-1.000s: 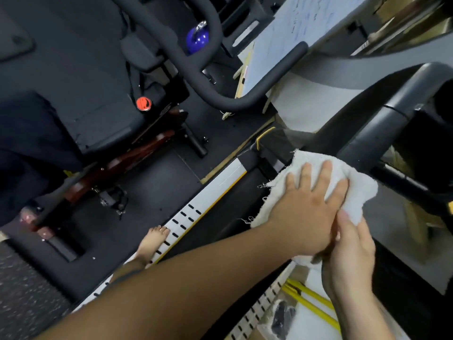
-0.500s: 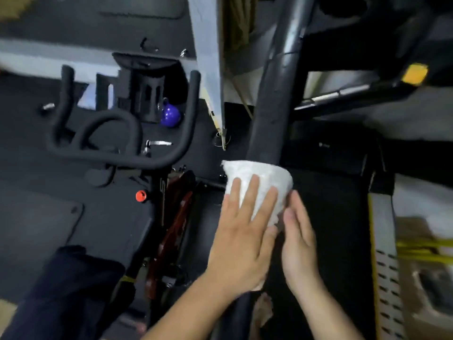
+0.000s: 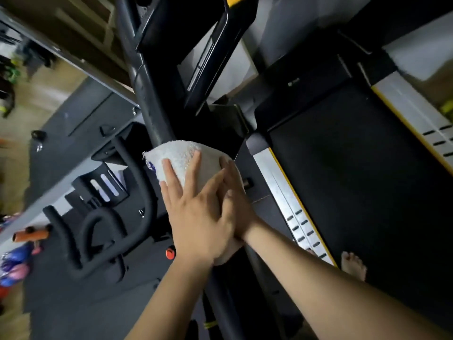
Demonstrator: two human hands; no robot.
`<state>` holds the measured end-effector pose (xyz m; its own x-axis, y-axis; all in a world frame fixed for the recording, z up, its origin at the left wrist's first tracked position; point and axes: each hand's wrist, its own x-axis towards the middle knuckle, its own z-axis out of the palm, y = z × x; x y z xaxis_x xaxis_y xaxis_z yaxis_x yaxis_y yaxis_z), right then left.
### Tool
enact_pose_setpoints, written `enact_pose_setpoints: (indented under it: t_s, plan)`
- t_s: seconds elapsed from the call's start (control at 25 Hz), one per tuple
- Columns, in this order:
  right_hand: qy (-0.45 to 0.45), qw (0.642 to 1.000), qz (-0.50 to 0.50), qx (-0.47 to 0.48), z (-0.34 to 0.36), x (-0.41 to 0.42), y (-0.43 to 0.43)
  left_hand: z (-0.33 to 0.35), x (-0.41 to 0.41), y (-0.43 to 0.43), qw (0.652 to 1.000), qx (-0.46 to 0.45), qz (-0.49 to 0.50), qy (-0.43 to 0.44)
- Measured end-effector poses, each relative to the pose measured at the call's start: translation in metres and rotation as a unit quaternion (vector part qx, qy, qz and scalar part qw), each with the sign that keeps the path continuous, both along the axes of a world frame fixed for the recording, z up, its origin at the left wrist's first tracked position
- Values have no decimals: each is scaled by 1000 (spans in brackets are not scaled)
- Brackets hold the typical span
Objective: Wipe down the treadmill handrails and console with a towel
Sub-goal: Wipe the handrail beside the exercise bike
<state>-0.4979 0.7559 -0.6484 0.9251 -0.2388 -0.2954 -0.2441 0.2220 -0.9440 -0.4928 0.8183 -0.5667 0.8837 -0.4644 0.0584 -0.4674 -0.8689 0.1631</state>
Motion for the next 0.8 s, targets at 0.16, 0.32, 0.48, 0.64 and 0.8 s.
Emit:
enact_pose_setpoints:
  t_s: [0.16,0.32,0.48,0.64,0.8]
  plan:
    - [96,991,92,-24,12,-36,11,0,-3,7,992,-120,30,32]
    - [27,996,57,-70,44,-60,27,0,-6,17,963,-261,53,48]
    - [-65,993,50,-81,20,-6,7,-2,0,18,954,-283,80,63]
    - [75,994,32,71,-8,-8,8,-2,0,15,965,-247,70,58]
    - [-37,993,12,115,24,-24,5,-2,-2,16,956,-275,83,56]
